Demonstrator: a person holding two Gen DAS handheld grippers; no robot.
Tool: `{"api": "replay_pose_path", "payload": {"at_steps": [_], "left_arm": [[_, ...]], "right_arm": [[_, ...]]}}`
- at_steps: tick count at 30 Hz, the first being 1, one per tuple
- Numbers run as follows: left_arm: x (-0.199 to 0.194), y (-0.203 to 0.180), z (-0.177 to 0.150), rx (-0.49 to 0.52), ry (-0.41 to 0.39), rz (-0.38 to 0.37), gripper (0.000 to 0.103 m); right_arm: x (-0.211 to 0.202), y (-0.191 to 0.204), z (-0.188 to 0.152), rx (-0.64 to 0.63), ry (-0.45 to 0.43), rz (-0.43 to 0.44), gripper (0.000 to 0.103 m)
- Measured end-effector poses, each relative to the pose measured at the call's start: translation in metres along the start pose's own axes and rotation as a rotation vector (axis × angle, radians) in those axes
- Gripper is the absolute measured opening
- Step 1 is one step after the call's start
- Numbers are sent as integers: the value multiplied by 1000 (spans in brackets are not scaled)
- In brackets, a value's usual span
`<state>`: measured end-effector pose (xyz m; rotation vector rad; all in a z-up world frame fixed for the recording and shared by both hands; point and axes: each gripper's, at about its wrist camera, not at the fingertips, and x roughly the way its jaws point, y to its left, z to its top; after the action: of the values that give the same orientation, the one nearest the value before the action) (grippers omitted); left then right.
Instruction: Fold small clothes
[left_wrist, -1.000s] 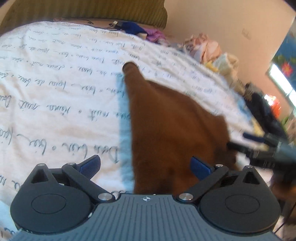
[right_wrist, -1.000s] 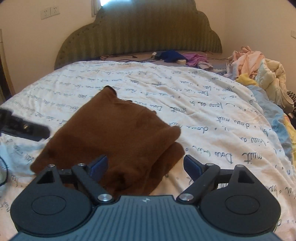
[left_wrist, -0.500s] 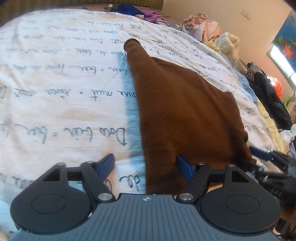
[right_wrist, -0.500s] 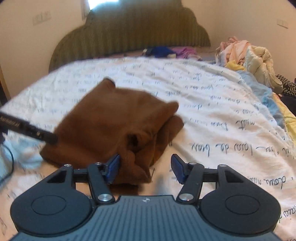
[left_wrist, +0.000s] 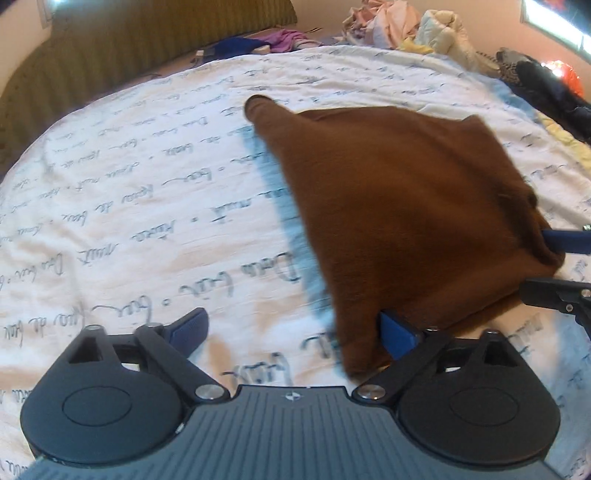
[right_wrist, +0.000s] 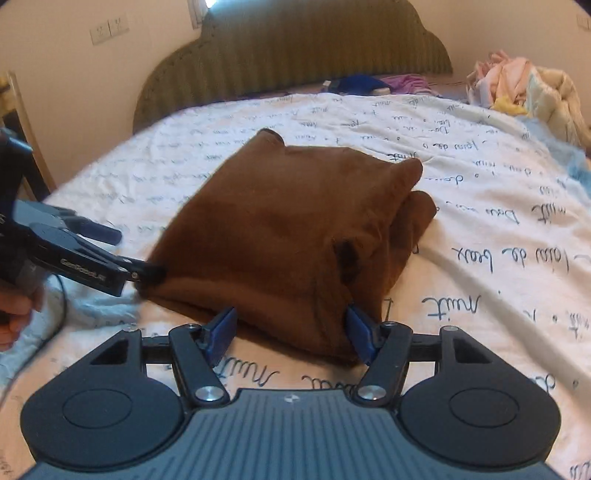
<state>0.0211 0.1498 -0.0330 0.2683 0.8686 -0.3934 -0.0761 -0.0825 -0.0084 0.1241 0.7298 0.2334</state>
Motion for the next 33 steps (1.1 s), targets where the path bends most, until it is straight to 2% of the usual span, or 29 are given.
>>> {"api": "replay_pose_path", "payload": {"at_steps": [3,5,6,7,9,10,13,15,16,17,18,19,21,23,25,27,29,31,33], "left_arm": [[-13,6,6,-27,-19,-5,99],[-26,8,13,-77,-61,-31,97],[-32,8,18,-107,-92,-67,97],[-36,7,23,-133,-111,-107,98],[-35,1,30,-174,-128,-172,99],[-28,-9,34,-157,-113,-179,99],[3,-41,30,6,-33,-77,94],[17,-44,17,80,-8,-35,99],[17,-39,13,80,-20,-30,101],[18,-30,11,77,-18,-19,103],[18,-19,10,63,-13,-15,103],[17,-10,9,43,-5,-20,103],[14,4,8,20,11,-27,103],[5,13,10,-17,15,-42,103],[-12,19,16,-60,-18,-48,96],[-27,23,28,-131,-71,-89,96],[-36,16,44,-168,-144,-103,99],[-35,2,60,-194,-199,-130,102],[-20,-16,73,-187,-240,-197,102]], "right_arm": [[-20,-7,4,35,-65,12,65],[-26,-11,6,55,-108,59,66],[-25,-14,6,74,-110,96,69],[-19,-16,6,89,-102,118,77],[-2,-14,1,96,-43,69,81],[5,-13,-3,103,-11,94,81],[6,-9,-15,134,-16,185,81],[0,-8,-17,154,-30,234,81],[-3,-8,-19,161,-35,265,81],[-2,-7,-19,142,-20,245,80],[2,-4,-19,100,10,168,79],[6,-4,-19,68,26,129,79],[-4,-9,-17,84,-4,164,79],[-20,-9,-10,58,-73,160,80],[-29,-11,1,10,-144,187,83],[-22,-18,15,-23,-173,223,90],[-4,-29,32,-48,-166,222,90],[17,-46,49,-21,-157,272,90],[41,-66,62,20,-132,342,90]]}}
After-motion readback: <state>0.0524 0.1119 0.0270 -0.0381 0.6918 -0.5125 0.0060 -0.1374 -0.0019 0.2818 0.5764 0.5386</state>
